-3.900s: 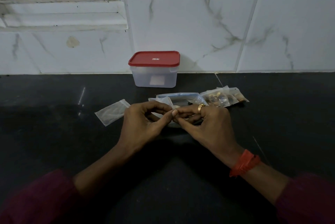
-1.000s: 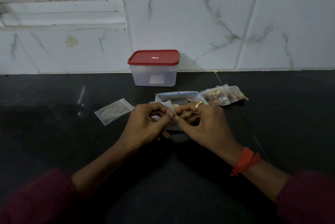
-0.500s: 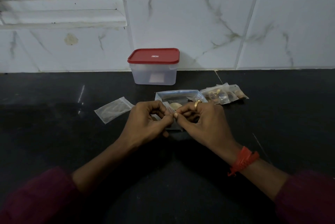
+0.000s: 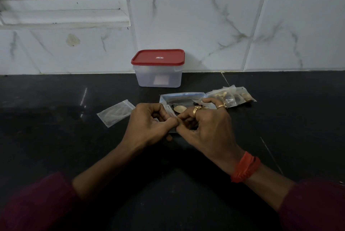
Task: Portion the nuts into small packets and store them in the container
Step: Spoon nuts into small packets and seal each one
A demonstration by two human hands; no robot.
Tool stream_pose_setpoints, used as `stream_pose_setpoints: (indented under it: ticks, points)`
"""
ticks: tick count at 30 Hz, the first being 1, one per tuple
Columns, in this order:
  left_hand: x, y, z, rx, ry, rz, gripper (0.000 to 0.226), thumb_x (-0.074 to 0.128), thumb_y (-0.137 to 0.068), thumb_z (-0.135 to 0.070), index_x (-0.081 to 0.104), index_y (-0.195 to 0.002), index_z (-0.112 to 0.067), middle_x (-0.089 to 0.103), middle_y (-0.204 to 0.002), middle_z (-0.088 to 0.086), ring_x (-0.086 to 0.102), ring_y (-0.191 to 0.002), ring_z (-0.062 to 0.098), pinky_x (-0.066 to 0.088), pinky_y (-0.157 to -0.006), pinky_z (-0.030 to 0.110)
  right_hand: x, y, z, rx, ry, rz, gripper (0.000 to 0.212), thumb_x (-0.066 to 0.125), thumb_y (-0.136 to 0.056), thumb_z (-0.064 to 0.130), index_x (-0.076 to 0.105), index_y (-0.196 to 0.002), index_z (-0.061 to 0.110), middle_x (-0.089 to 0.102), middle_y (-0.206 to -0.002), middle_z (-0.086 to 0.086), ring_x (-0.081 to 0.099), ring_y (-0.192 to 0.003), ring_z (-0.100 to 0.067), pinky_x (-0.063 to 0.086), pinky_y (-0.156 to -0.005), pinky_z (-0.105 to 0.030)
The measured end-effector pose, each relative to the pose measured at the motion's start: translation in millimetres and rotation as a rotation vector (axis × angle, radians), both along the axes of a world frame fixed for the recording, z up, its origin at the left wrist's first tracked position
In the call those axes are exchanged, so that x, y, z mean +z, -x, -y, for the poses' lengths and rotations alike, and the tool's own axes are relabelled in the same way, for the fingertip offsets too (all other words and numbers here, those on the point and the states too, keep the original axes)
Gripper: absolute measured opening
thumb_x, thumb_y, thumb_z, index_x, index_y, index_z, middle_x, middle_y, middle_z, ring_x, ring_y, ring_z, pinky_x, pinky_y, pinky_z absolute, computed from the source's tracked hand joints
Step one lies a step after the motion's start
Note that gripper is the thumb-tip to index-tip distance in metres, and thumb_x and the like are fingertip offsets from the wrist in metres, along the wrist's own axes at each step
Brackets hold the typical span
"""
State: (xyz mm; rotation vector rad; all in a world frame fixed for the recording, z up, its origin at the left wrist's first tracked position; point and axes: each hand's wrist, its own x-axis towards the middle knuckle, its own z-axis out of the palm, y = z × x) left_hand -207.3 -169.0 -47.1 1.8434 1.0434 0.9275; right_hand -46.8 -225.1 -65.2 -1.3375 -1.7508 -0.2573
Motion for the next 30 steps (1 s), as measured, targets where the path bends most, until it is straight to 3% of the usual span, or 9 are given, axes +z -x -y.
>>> stream_pose_setpoints:
  ticks: [9, 13, 16, 20, 25, 30]
  points:
    - [3, -1, 1, 0.002, -0.009, 0.017, 0.016, 0.077, -0.080, -0.004, 0.064, -0.071, -0.001, 0.073, -0.066, 0.006, 0.072, -0.054, 0.022, 0.055, -0.048, 0.023, -2, 2, -2, -0.009, -0.023, 0.037, 0.026, 0.063, -0.086, 0.045, 0.073, -0.079, 0.022, 0.066, -0.062, 0.013, 0.056, -0.062, 0.004, 0.037, -0.110, -0.044]
    - [1, 1, 1, -0.002, 0.006, 0.049, 0.014, 0.075, -0.083, -0.007, 0.064, -0.076, -0.002, 0.074, -0.069, 0.009, 0.072, -0.056, 0.024, 0.057, -0.048, 0.026, -2, 1, -5, 0.032, -0.025, 0.004, 0.023, 0.064, -0.084, 0.041, 0.073, -0.078, 0.021, 0.067, -0.062, 0.013, 0.056, -0.061, 0.005, 0.036, -0.111, -0.039]
    - [-1, 1, 3, -0.033, 0.072, 0.117, 0.010, 0.069, -0.090, -0.017, 0.067, -0.088, -0.007, 0.074, -0.082, 0.008, 0.074, -0.063, 0.025, 0.057, -0.047, 0.029, 3, -6, -8, 0.086, 0.011, -0.088, 0.015, 0.066, -0.085, 0.034, 0.074, -0.082, 0.021, 0.068, -0.069, 0.016, 0.063, -0.067, -0.001, 0.047, -0.100, -0.037]
    - [0, -3, 7, -0.041, 0.112, 0.178, 0.025, 0.069, -0.083, -0.033, 0.069, -0.096, -0.013, 0.075, -0.090, 0.005, 0.074, -0.067, 0.026, 0.056, -0.046, 0.028, 1, -13, -9, 0.099, 0.052, -0.092, 0.005, 0.075, -0.084, 0.026, 0.075, -0.087, 0.022, 0.070, -0.074, 0.017, 0.065, -0.072, 0.000, 0.052, -0.091, -0.042]
    - [-2, -2, 6, -0.050, 0.059, 0.133, 0.009, 0.068, -0.087, -0.025, 0.071, -0.094, -0.018, 0.075, -0.089, 0.000, 0.074, -0.065, 0.023, 0.057, -0.048, 0.027, 0, -13, -9, 0.042, 0.093, -0.158, 0.028, 0.066, -0.085, 0.049, 0.072, -0.094, 0.024, 0.070, -0.071, 0.016, 0.066, -0.072, 0.003, 0.051, -0.093, -0.036]
    - [-6, 0, 5, -0.059, 0.004, 0.063, 0.007, 0.067, -0.091, -0.024, 0.070, -0.095, -0.019, 0.075, -0.088, -0.001, 0.074, -0.065, 0.020, 0.057, -0.048, 0.029, 3, -14, -9, 0.140, 0.118, -0.219, 0.021, 0.073, -0.089, 0.035, 0.076, -0.097, 0.016, 0.074, -0.082, 0.010, 0.070, -0.075, 0.000, 0.060, -0.068, -0.023]
